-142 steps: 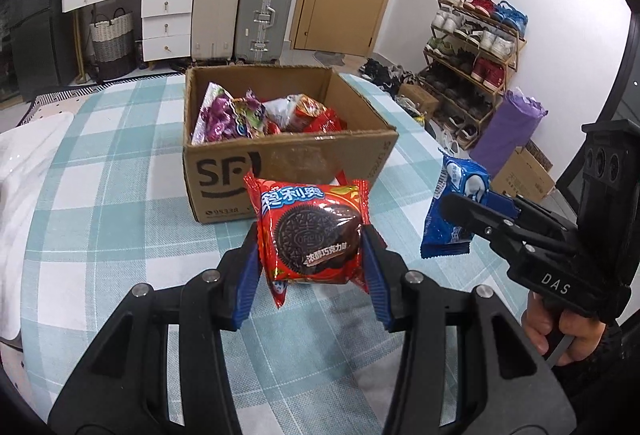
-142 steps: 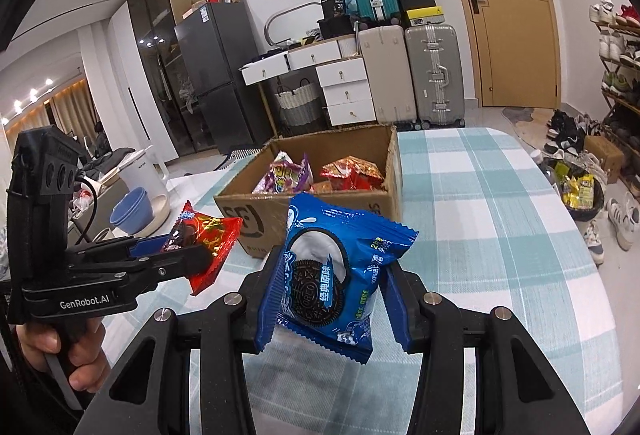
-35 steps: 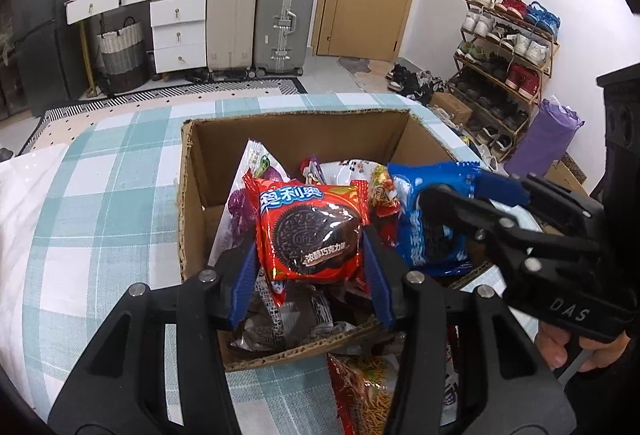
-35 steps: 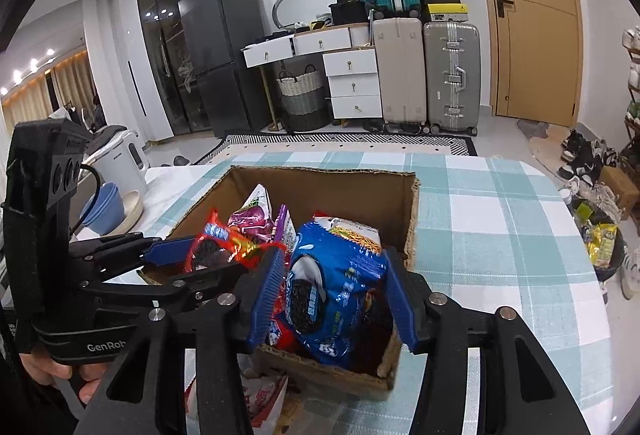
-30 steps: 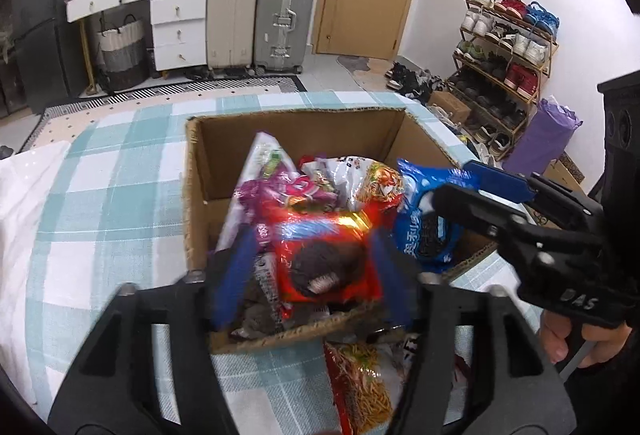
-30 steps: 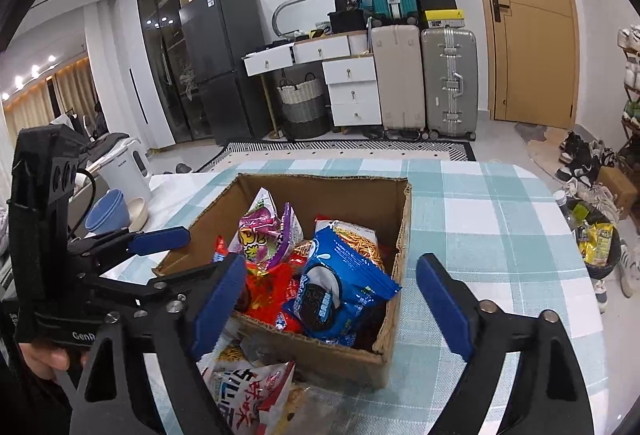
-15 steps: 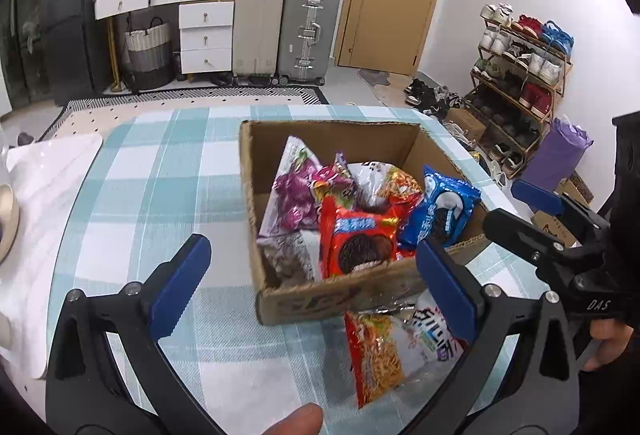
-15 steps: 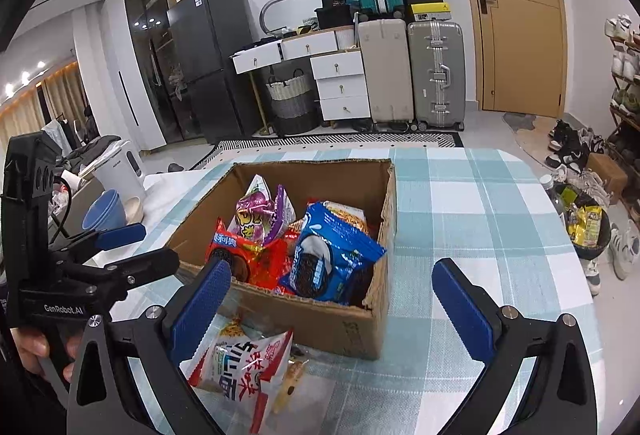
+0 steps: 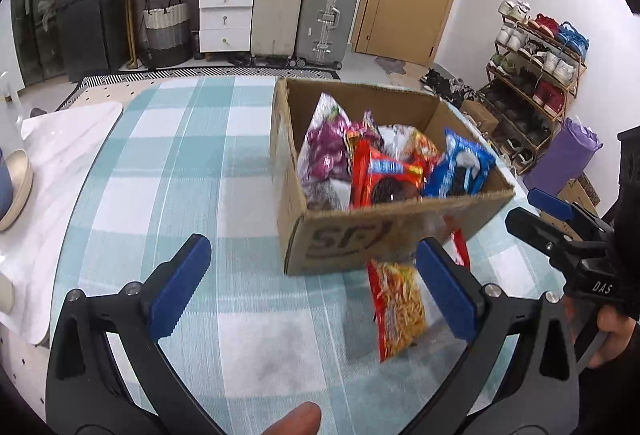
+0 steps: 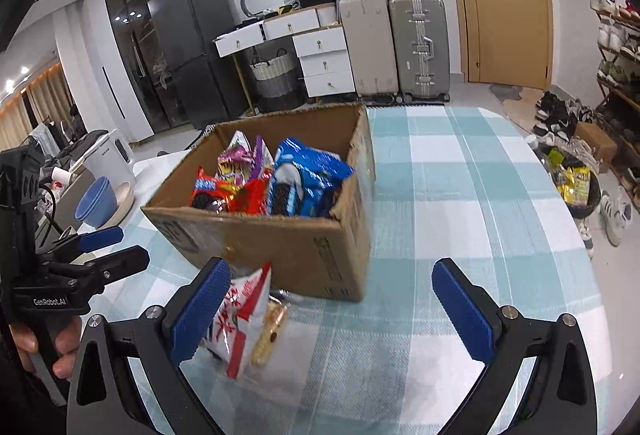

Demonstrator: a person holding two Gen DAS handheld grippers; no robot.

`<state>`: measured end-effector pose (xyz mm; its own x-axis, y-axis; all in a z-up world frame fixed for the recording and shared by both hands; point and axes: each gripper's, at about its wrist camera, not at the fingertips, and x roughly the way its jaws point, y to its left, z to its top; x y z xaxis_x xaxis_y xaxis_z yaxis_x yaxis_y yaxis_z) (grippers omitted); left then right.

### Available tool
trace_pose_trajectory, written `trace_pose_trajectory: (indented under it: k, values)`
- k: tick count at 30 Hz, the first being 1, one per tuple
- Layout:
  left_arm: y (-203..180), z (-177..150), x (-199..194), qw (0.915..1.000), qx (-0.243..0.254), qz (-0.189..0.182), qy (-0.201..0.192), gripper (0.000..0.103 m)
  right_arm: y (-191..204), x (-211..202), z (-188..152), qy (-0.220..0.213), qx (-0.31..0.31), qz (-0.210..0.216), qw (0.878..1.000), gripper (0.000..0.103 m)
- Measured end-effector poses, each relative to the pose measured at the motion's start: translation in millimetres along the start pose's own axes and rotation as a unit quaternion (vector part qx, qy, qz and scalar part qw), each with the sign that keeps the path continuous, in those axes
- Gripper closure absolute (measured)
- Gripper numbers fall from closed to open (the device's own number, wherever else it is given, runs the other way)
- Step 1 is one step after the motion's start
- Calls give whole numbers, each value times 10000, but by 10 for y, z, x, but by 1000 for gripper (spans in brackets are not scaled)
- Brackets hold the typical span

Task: Organize snacks
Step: 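Open both grippers to release the Oreo packs and pull back, then grasp the noodle-snack bag with the left gripper while the right gripper grasps the cake pack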

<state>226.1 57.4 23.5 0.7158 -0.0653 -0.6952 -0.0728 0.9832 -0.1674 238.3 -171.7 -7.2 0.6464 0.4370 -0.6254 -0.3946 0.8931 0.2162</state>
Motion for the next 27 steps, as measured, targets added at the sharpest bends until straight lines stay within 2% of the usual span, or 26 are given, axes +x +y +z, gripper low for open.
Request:
trace_pose_trajectory:
  k: [9,27]
  values:
    - [-57,-242,74,9994,-35,-27,350,1,-242,-62,-279,186,262,-193,9993,1]
    - [-550,-274,282,9962,159,-410,748,1,-296,-24,-481,356,342,-207,9986,1]
